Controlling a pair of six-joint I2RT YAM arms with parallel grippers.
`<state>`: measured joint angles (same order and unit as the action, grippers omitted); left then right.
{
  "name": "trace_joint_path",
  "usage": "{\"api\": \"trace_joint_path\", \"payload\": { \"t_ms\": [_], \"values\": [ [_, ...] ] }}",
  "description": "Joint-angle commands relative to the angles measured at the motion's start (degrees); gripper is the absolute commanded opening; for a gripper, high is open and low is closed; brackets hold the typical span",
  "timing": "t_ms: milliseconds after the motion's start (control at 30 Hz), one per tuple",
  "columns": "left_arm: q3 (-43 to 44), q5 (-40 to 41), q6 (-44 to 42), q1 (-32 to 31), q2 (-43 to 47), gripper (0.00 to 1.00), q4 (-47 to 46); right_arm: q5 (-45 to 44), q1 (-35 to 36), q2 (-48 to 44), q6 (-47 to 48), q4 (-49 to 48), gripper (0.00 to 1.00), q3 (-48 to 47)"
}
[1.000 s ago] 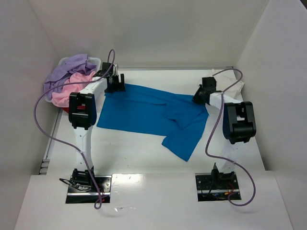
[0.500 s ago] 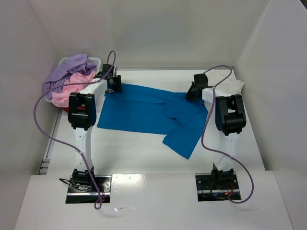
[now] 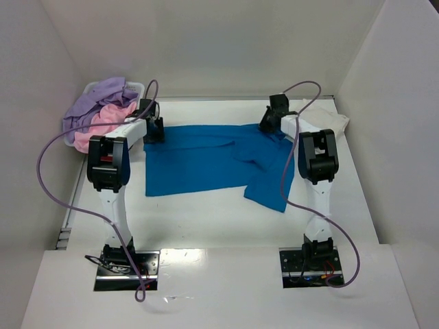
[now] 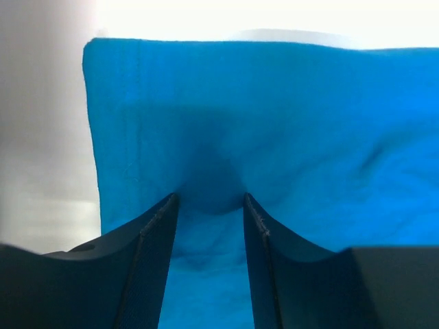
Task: Fold and stack the t-shirts
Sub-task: Fold the flattened tshirt in 1/3 of the way
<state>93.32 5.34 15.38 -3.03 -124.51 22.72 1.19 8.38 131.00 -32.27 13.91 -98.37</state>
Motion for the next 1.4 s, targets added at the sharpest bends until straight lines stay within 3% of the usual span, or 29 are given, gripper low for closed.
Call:
{"api": "trace_joint_path", "payload": {
  "t_ms": [0,167,300,500,667,833,1033,1267,1367],
  "values": [
    [-2.79,2.74,1.06,1.45,0.93,0.51,6.28,-0.49,2.25,1.98,1.51,3.14,0.19,-2.88],
    [-0.6,3.97,1.06,2.5,-0.21,0.51,6.28,-1.71,2.87,-0.04,2.04,3.75,0.19,0.97],
    [3.08,3.97,0.53,3.64,-3.18,0.51,6.9,-1.72,2.87,-8.45,1.43,1.56,0.19,12.37],
    [7.84,3.98,-0.69,4.17,-6.18,0.51,7.43,-2.25,3.4,-15.59,0.72,0.15,0.19,21.37],
    [9.07,2.65,-1.23,4.17,-5.05,0.52,7.95,-4.17,3.4,-16.13,2.03,1.2,0.31,19.63],
    [7.41,-0.58,-1.75,4.17,0.65,0.65,7.43,-7.16,3.4,-16.13,3.88,2.96,0.45,13.04],
    [7.93,-4.99,-3.51,1.63,4.1,0.79,6.28,-8.31,1.38,-14.29,7.22,5.07,0.47,4.68],
    [11.96,-7.45,-3.43,-0.75,1.12,0.84,4.17,-7.44,-0.65,-9.45,7.84,7.09,0.2,3.87],
    [11.97,-7.45,-1.76,-1.28,-0.55,0.84,3.3,-6.91,-0.65,-9.45,6.79,4.99,0.16,7.47]
  ]
}}
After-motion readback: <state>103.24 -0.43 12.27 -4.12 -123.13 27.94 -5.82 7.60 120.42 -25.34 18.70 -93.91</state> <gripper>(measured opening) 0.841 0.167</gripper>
